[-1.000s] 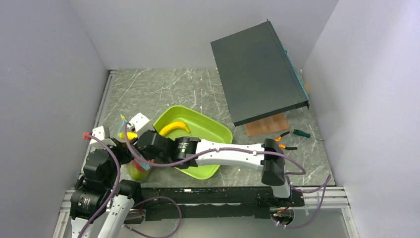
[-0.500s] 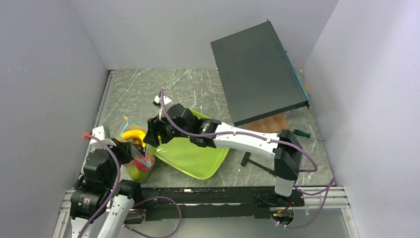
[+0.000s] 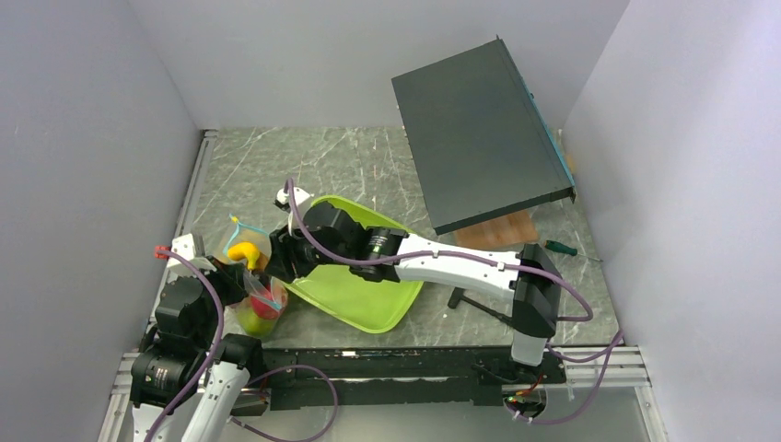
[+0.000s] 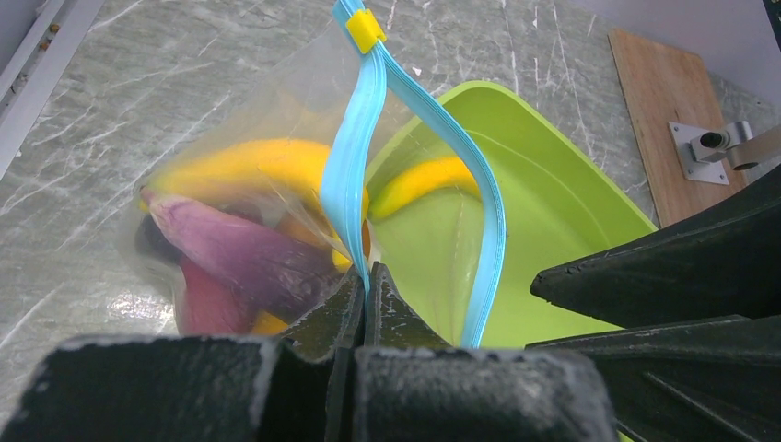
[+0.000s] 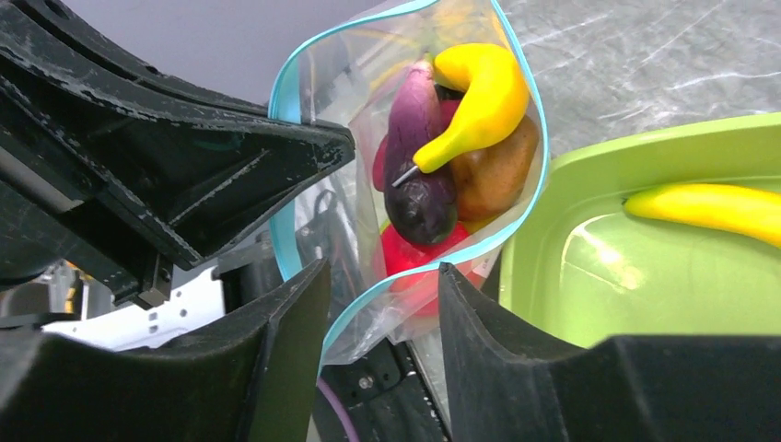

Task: Place the food in the zip-top bag and seal the zipper
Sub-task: Place the fake fruit in the zipper food storage bag, then adjust the zipper food storage bag at the center of the board.

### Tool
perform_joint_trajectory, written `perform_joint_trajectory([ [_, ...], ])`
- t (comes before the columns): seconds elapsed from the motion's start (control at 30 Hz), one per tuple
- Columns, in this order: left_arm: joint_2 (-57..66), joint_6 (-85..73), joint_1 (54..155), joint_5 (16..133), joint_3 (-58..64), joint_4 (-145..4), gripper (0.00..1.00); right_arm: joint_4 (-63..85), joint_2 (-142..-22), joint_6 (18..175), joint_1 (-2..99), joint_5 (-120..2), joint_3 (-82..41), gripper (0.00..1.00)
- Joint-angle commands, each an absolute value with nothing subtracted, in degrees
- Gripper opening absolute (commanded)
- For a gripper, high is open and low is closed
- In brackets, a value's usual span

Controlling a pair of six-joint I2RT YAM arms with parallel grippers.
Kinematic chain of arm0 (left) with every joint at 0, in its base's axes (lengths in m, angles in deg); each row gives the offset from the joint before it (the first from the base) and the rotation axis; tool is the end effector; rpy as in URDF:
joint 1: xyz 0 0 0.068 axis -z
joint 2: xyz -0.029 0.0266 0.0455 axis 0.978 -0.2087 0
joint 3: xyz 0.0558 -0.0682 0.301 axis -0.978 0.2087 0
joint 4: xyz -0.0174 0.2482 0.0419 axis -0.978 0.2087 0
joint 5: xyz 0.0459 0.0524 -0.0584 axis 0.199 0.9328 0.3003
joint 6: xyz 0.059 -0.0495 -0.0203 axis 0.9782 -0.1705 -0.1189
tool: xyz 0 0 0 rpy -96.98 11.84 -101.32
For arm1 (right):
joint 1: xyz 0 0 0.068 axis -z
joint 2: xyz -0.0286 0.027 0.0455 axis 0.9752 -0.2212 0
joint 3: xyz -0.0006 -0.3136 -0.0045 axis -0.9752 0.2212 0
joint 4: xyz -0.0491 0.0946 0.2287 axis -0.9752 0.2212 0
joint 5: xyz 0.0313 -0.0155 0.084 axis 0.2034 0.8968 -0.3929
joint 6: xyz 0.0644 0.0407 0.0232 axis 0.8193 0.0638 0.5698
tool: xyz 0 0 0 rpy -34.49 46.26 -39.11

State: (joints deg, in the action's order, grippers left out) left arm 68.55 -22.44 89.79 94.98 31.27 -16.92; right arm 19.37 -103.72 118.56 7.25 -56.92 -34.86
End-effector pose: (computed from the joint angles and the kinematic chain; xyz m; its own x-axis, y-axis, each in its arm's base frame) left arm 0.0209 0.0103 0.3061 -0.2738 -0.4135 -0.8684 -0.1406 0.9104 -0.3891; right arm 0.1529 0.4375 0.3666 -0.5722 -0.1748 -0.8013 -0.7865 0.3938 0.4758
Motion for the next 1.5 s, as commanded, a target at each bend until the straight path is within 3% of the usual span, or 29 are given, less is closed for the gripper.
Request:
perform_joint_trajectory([
  [0.0,68.0,-22.3,90.1,94.5,30.8,-19.9,0.0,18.6,-100.4,112.7,6.9,-53.9,-35.6,0.51],
  [0.23,67.6,-22.3,90.1,94.8,30.8,-19.9,0.0,9.8,-94.9,108.4,6.2,-58.0,-26.0,0.67],
  [0.37,67.5,-22.3,90.1,94.6,30.9,-20.1,0.0,5.2,-92.2,107.3,6.4,-54.4,-21.9,0.78],
  [0.67,65.1,-22.6,90.1,94.5,25.7,-16.7,0.0,8.2,-95.5,106.3,11.1,-59.6,-26.3,0.8],
  [0.9,61.0,-25.2,90.1,90.9,19.2,-13.6,0.0,16.8,-98.4,103.0,11.7,-57.1,-29.3,0.78],
  [1.47,44.9,-11.1,90.1,63.5,-2.3,-5.5,0.0,9.7,-79.7,100.6,16.6,-68.7,-14.6,0.81],
])
